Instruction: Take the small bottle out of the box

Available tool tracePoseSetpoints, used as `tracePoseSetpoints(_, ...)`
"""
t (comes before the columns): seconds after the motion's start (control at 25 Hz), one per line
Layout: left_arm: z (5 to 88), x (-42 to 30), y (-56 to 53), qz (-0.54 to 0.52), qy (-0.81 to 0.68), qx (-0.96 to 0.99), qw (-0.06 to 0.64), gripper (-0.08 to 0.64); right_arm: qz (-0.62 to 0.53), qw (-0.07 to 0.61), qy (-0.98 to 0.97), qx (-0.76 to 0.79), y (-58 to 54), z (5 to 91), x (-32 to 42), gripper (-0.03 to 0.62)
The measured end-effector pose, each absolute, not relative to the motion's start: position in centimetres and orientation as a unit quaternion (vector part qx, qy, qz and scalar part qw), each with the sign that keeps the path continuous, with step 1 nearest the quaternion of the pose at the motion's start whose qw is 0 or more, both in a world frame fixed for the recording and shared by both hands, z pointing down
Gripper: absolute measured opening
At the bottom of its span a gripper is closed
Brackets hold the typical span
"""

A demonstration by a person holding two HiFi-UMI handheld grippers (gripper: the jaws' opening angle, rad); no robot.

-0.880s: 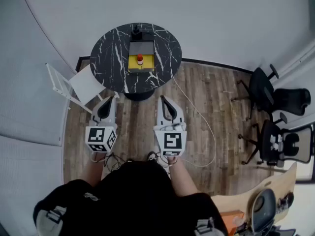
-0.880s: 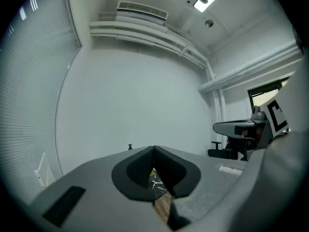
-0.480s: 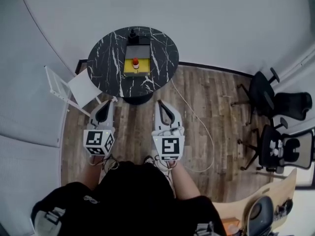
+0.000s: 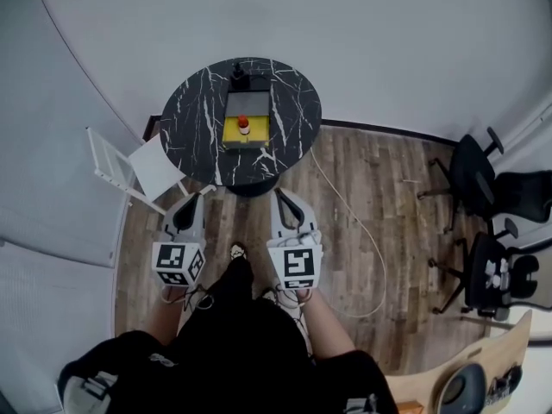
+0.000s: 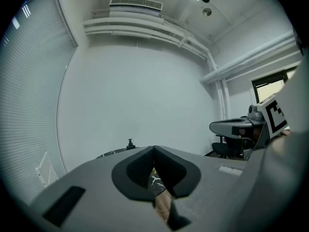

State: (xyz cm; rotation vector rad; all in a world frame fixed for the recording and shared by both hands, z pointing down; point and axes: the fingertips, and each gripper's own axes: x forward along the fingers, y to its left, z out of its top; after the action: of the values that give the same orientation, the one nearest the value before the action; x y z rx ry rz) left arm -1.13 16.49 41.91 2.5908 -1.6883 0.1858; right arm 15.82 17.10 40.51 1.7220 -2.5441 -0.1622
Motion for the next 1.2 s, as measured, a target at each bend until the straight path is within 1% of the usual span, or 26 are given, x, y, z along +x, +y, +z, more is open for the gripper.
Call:
tracePoseSetpoints(0.28,42.8,-1.0,12.4,0.058,-0.538,0.84,0.03,-0.002,-0.044,0.043,-0.826,0.56,13.5,41.6,15.6,-0.005)
tracePoseSetpoints(0.6,43.2,-0.6,5.4,0.055,-0.522,0.851,0.033,-0.002,-0.053,0.054,-0.83,0.553,6.3,41.4,14.5,-0.005)
tracePoseSetpoints(0.96,43.7,-1.6,-3.2,0.059,-0.505,0.86,0.045,-0.002,-0.029,0.097,-0.853,0.512,-0.8,43.3,11.1,-0.005)
tracePoseSetpoints(1.2,47.6,-2.6,-8.1,0.089,-0.477,0.87,0.087,-0.002,0.0,0.14,-0.852,0.504,-5.7,46.7,9.6,-0.005)
